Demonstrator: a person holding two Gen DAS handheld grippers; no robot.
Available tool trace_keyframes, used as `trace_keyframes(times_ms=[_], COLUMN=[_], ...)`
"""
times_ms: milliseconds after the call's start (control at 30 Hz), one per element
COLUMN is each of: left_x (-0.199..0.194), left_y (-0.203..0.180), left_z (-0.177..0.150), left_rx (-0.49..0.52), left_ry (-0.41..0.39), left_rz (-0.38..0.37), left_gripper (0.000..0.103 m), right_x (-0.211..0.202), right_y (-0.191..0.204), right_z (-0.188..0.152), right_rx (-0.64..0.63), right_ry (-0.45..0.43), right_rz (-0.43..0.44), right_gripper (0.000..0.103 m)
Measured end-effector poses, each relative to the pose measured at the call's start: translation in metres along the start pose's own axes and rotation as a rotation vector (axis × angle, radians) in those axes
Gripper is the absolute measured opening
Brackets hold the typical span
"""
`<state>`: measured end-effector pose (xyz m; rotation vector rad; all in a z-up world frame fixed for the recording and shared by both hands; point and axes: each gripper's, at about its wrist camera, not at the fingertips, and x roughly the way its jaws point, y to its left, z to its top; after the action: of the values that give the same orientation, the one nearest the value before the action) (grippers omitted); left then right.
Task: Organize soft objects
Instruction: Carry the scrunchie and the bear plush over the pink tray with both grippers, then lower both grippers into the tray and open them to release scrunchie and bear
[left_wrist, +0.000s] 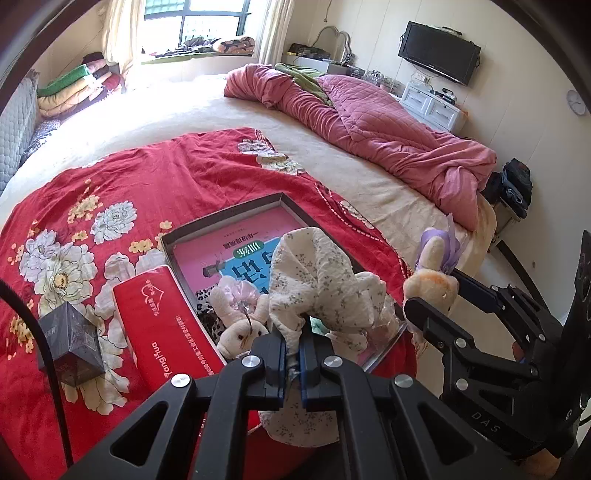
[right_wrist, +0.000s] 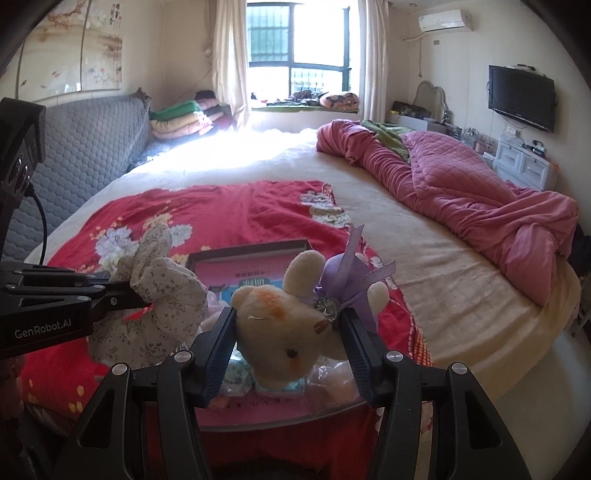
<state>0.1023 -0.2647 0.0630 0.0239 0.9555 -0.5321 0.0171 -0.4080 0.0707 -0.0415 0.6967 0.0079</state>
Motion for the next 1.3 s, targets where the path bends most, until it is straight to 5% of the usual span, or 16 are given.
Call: trace_keyframes(times_ms=[633,1300], left_x=[0.067,0.112], left_y=[0.002,0.010], left_z=[0.005,0.018], left_rx=[0.012,0.020], left_ry=[0.093,0.159], left_rz=[0.022,-0.009], left_gripper=[0.005,0.005], right_x=[0.060,0.100], right_y=[0.009,0.027], right_z=[-0.046,-0.043], right_rx=[-0.041,-0.084], right_ry=[0.289,0.300], right_rz=[0.088,0.063], right_gripper=[0.059,0.059])
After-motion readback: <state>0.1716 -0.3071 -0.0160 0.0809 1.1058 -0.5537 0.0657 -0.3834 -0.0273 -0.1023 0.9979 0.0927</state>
